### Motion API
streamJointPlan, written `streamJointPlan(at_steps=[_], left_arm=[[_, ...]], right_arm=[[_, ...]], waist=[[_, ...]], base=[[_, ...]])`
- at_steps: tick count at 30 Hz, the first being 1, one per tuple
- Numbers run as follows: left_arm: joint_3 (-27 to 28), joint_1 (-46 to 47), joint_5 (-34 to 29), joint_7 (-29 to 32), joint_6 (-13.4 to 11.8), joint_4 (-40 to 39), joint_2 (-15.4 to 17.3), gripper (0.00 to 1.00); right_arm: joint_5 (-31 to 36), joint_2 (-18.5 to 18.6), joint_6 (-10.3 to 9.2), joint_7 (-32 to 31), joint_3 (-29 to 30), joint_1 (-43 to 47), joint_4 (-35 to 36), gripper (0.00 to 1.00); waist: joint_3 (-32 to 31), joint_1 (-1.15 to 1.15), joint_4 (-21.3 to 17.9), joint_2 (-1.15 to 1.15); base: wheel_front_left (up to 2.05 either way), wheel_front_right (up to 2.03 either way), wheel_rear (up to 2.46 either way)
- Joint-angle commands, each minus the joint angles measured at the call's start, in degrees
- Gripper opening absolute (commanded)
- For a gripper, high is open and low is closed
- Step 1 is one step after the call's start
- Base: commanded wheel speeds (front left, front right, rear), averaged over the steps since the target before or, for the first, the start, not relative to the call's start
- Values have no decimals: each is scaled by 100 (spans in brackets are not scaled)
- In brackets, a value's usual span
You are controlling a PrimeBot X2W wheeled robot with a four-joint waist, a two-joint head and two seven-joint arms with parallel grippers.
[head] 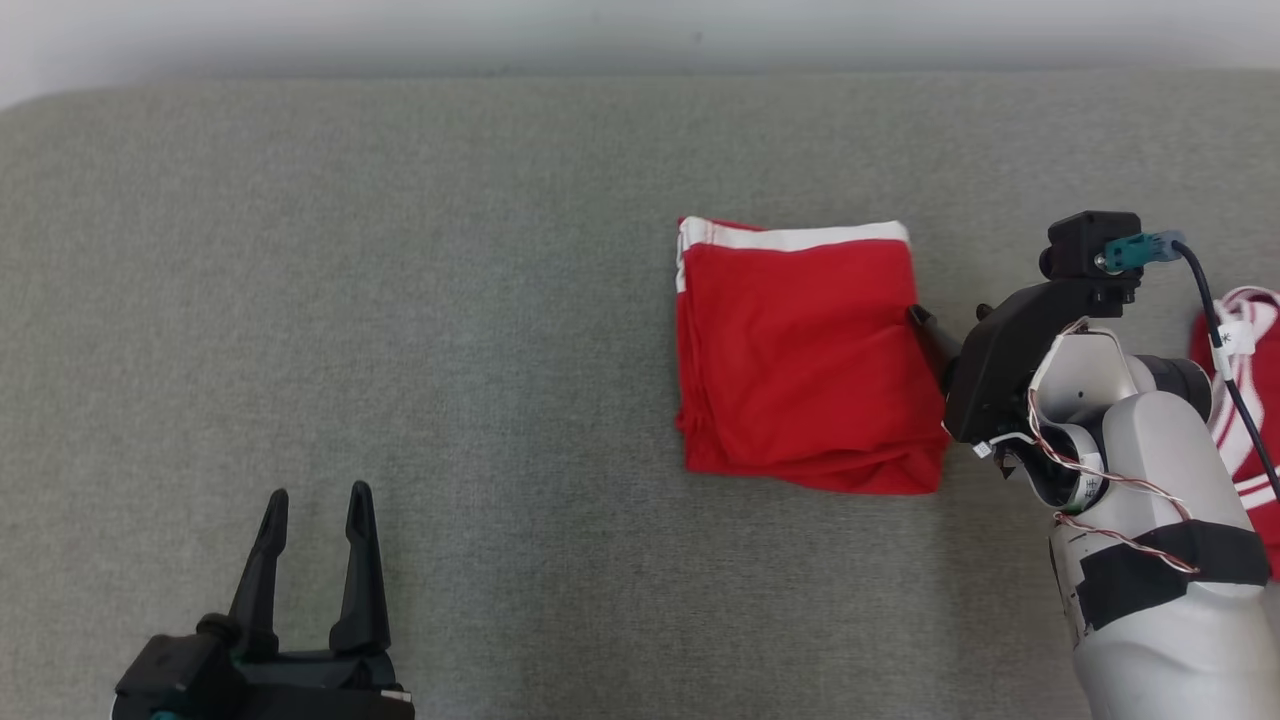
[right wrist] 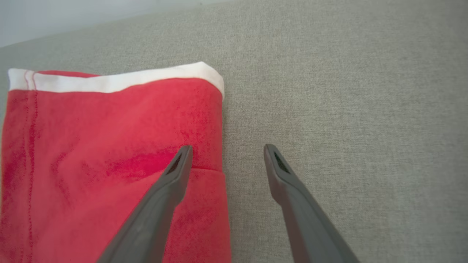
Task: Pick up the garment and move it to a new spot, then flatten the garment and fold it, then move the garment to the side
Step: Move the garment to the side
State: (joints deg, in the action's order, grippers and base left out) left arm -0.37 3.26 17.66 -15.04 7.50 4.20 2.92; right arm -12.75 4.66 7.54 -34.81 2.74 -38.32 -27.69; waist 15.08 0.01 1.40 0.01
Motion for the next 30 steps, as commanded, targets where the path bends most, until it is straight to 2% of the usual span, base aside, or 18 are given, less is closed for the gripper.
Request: streamJointPlan(at_steps=[1,15,16,17,24,30], left_arm=[[-10,83,29,-16,-6,-17,-3,100],[-101,194,17,-16,-6,-16,-3,100],[-102,187,10,-16,-6,-26,-2,100],[-113,181,16,-16,-6,-45,-3,100],[-105,102,-51,-16,-6,-142,-2,100],[63,51,-186,-16,-6,-290,0,100]], right_arm=[[40,-21,-15,-15,8,-56,-27,100],[247,-110,-14,-690,-477,302,-509,100],[254,-71,-12,-713,-550,302,-469,35],[278,-10,-9,-743,-615,294,-416,0],[124,681,-18,-925,-1388,202,127,0],[-238,1402,-17,-1139,-2300,-89,904,0]], waist=[[267,-1,230,-1],[322,-1,239,-1],[313,-1,219,-1],[306,-1,197,-1],[279,-1,-118,-1],[353,-1,-639,-1]], base=[[0,0,0],[0,0,0],[0,0,0],[0,0,0],[0,0,0],[0,0,0]])
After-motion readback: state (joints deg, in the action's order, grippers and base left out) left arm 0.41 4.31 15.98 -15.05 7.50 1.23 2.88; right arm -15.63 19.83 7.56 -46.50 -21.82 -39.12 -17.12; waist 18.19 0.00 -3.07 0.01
